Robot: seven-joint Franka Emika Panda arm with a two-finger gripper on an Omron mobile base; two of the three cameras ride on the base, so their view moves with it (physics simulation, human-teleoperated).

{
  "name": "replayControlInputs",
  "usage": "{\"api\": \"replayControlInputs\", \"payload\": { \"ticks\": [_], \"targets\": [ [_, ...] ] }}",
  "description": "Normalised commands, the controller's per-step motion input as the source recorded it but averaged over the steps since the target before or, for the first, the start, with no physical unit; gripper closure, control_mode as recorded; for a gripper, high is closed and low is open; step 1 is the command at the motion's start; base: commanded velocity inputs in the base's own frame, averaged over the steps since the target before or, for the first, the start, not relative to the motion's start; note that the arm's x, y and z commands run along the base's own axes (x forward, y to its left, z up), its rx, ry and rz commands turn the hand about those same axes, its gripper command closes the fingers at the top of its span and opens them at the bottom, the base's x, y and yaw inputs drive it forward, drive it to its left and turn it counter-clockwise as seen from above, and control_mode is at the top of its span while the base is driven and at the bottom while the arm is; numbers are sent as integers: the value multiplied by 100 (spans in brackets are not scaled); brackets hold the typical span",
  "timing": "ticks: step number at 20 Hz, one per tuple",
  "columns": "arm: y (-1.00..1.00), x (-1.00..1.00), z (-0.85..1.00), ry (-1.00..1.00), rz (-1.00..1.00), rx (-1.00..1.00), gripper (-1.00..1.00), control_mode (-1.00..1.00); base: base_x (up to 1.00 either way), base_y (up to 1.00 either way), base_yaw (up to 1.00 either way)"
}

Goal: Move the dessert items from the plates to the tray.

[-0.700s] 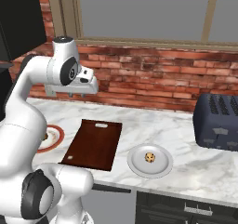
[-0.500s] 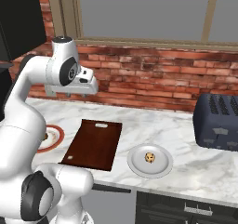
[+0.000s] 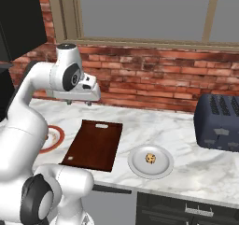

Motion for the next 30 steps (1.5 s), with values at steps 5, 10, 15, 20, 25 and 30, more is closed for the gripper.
{"api": "replayControlInputs", "payload": {
  "ticks": [5, 10, 15, 20, 25, 30],
  "targets": [
    [-83, 17, -51, 15, 0, -6, -100, -100, 0, 0, 0],
    [-85, 14, -31, 10, 0, -3, -100, -100, 0, 0, 0],
    [-52, 0, -2, 6, 0, -4, -100, -100, 0, 0, 0],
    [-39, -3, -9, 3, 0, -1, -100, -100, 0, 0, 0],
    [-44, -16, -15, 3, -4, 0, -100, -100, 0, 0, 0],
    [-48, -14, -13, 5, -9, 0, -100, -100, 0, 0, 0]
  ]
}}
